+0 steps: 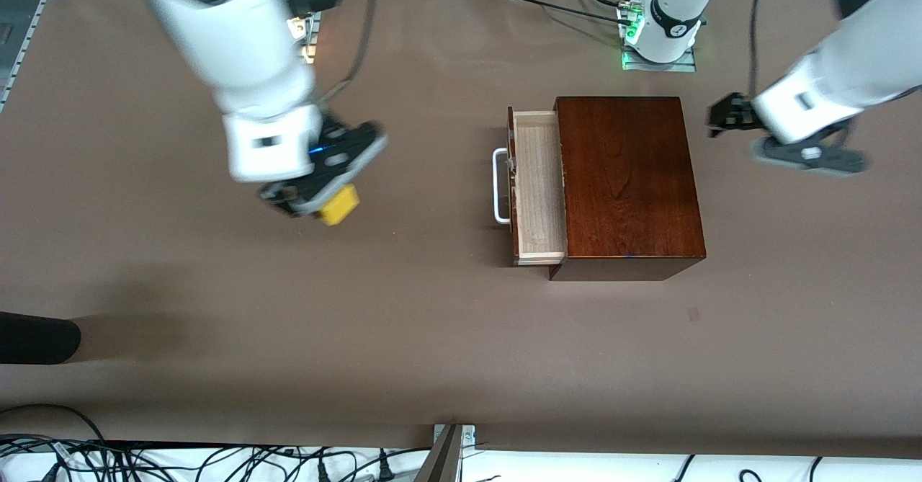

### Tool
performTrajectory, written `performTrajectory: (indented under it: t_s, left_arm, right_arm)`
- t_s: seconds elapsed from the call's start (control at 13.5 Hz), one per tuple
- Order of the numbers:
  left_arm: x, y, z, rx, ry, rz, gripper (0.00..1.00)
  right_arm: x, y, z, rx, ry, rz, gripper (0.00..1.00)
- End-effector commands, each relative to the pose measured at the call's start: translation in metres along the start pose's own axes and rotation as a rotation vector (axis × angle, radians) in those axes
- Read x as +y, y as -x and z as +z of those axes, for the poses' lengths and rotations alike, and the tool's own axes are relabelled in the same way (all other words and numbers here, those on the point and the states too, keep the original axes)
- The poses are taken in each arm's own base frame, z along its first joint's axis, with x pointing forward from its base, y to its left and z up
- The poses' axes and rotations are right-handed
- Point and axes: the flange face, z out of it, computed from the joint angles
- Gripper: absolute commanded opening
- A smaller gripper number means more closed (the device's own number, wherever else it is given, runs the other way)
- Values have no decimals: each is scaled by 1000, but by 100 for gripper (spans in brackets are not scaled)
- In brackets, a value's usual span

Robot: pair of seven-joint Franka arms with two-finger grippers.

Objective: Open drawer, take yellow block, close drawer
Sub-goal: 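Carry the cube away with the right gripper while the left gripper reaches the handle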

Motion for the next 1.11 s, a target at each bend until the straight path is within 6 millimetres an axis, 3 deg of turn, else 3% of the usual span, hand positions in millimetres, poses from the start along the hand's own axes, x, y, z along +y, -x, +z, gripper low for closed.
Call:
performTrajectory:
  t_s: [0.0, 0.22, 0.45, 0.59, 0.74, 0.82, 1.04]
  left_arm:
    - [48, -24, 23, -63, 40, 197, 100]
    - [135, -38, 50, -72, 53, 403, 100]
    - [200, -57, 80, -17, 74, 738, 100]
    - [250, -54, 98, -15, 79, 819, 100]
    - [327, -36, 135, -81, 78, 926, 100]
    - [347, -37, 146, -97, 82, 917, 100]
    - [335, -59, 152, -59, 99, 944, 100]
  right_arm:
    - [42, 52, 18, -53, -58, 103, 0]
    - [78, 98, 61, -96, -82, 219, 0]
    - [82, 132, 108, -146, -100, 310, 0]
    - [87, 153, 150, -187, -105, 421, 0]
    - [87, 175, 191, -198, -98, 491, 0]
    - [85, 184, 209, -193, -93, 524, 0]
    - [77, 200, 247, -174, -75, 599, 0]
